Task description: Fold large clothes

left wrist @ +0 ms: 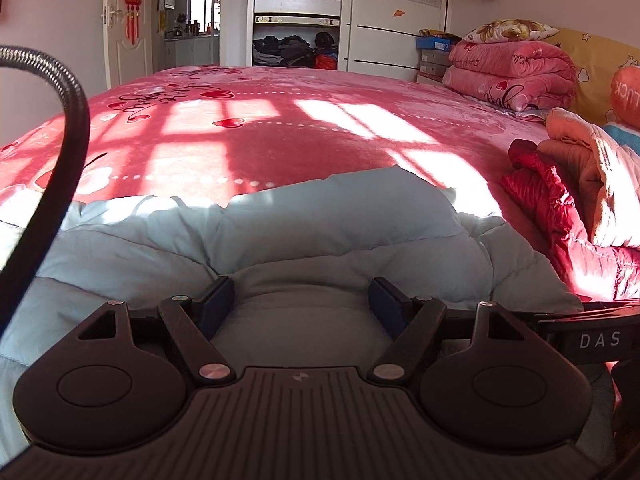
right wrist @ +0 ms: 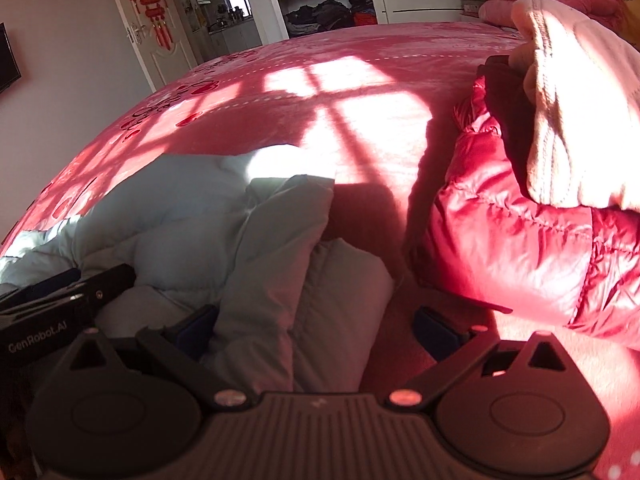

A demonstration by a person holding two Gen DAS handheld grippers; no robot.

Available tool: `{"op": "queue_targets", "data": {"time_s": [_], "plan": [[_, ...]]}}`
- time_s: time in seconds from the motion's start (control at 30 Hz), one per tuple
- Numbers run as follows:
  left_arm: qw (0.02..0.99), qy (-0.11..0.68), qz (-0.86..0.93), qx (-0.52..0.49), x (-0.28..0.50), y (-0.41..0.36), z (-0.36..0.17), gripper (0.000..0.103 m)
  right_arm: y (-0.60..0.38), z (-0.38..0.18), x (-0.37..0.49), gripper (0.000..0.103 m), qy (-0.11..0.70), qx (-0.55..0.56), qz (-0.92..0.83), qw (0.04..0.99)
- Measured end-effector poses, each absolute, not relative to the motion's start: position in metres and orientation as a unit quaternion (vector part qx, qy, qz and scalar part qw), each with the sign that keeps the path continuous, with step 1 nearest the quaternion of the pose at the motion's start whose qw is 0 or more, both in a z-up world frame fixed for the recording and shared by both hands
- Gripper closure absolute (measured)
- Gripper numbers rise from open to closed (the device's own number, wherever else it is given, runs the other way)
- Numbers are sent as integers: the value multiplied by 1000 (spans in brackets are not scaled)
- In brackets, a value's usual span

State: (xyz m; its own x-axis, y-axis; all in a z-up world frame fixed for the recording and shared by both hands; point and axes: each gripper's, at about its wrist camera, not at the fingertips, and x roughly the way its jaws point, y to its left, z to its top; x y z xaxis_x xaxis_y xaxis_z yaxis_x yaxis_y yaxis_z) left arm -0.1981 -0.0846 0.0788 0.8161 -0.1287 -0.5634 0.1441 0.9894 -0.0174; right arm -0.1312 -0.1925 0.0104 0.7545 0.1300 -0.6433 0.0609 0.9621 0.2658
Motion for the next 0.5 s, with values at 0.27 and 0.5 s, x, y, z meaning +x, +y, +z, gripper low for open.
{"op": "queue_targets", "data": {"time_s": [0.27, 0.5], "plan": [[953, 293, -68, 27, -199, -87, 74, 8, -194, 8, -136, 0, 345, 133, 25, 929], [958, 280, -60, -18, -216, -70, 110, 11, -212, 20, -149, 1, 341, 196, 24, 919]]}}
